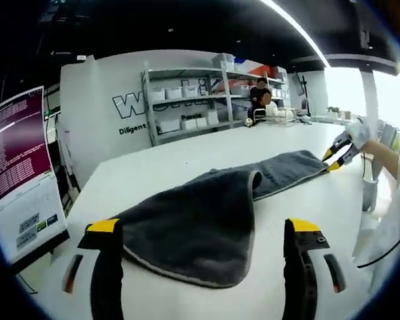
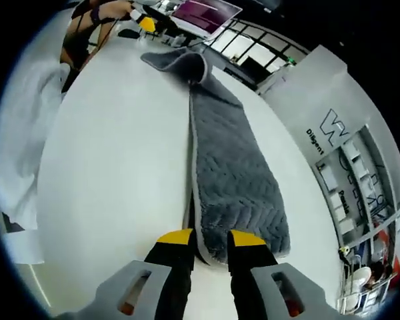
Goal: Open the folded towel by lifting each exposed corner and separating the folded layers until the towel lies flat within the target outline without major curled edges
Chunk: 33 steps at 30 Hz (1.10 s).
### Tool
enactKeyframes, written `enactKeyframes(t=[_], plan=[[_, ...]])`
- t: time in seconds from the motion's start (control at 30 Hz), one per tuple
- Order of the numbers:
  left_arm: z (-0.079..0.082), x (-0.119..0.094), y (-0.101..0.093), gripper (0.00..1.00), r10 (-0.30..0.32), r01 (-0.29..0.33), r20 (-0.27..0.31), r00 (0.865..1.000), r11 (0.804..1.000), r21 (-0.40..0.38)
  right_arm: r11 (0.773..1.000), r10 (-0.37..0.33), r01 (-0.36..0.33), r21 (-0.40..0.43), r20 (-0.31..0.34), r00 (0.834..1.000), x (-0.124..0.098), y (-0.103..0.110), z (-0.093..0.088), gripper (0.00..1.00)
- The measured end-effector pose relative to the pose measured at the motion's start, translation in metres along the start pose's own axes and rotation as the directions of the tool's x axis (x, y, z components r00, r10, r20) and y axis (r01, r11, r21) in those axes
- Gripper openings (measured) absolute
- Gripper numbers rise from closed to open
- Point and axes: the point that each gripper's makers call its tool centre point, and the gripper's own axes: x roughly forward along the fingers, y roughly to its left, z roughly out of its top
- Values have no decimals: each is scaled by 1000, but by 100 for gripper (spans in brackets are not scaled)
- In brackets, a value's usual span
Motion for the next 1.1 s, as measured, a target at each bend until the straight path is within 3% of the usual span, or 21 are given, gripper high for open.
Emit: enactKeyframes(t=[0.2, 0.5, 0.77, 1.1], plan=[[-13, -5, -1, 99, 7, -7, -10, 1000, 999, -42, 999, 14, -15, -32, -5, 1000, 1, 2, 0, 13], [-14, -8, -2, 99, 28, -29, -2, 1000, 996, -86, 999, 32, -32, -42, -10, 999, 3, 2, -1, 11], [-20, -4, -4, 99, 30, -32, -19, 999, 994, -106, 993, 87, -88, -74, -18, 996, 0, 7, 2, 0], [-19, -5, -2, 99, 28, -28, -5, 1000, 994, -101, 999, 43, -43, -8, 62, 997, -13, -22, 22, 0]])
